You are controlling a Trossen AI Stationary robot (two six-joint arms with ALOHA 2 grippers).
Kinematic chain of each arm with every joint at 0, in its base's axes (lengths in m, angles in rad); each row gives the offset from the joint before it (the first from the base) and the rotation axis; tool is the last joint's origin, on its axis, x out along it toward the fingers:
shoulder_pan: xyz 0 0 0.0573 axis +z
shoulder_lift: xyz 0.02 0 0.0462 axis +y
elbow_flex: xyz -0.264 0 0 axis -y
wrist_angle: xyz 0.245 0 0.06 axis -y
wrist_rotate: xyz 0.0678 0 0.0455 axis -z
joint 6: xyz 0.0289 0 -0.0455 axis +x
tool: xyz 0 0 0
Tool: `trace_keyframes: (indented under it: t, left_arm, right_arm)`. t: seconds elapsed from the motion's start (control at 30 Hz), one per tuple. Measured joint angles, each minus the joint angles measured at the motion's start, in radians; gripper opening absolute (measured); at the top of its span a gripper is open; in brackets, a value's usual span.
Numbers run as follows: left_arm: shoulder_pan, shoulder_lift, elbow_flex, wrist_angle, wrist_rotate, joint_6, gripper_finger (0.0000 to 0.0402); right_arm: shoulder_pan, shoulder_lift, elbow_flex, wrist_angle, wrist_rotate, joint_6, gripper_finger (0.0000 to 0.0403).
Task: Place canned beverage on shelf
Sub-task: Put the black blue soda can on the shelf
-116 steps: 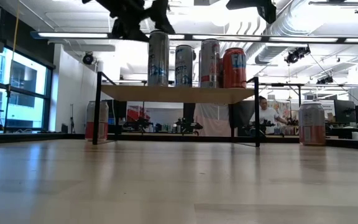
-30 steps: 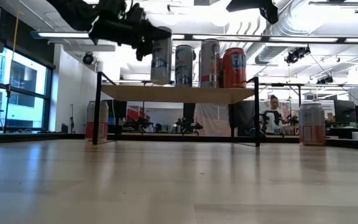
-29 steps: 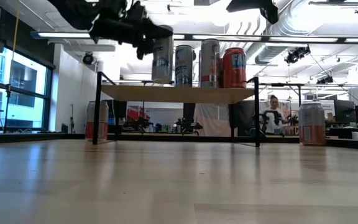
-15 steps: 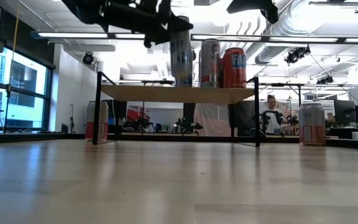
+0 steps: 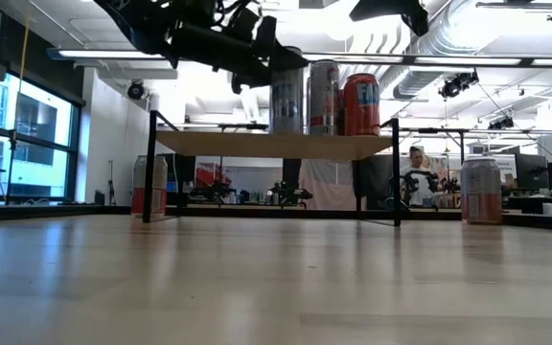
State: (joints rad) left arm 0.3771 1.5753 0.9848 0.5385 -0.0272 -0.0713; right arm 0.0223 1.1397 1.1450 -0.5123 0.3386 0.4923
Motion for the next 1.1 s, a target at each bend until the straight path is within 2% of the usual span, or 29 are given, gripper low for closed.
trace_keyframes:
  t: [0.2,0.37,0.87,1.1]
  left_arm:
    - [0.002,0.0,0.001,-0.003,-0.008,0.078,0.0234]
    - [0.002,-0.002,0.002,-0.016,-0.008,0.073,0.0251]
    - [0.002,-0.002,0.003,-0.034,-0.013,0.091,0.0259]
    - [0.002,-0.002,0.002,0.013,-0.053,0.083,0.0302]
  right_arm:
    - [0.0,0.0,0.0,0.0,0.0,0.0,0.0]
    - [0.0,0.0,0.0,0.0,-0.001,0.004,0.0]
    - [0.0,0.0,0.0,0.001,0.0,0.004,0.0]
    - [0.0,0.0,0.0,0.001,0.0,0.005,0.0]
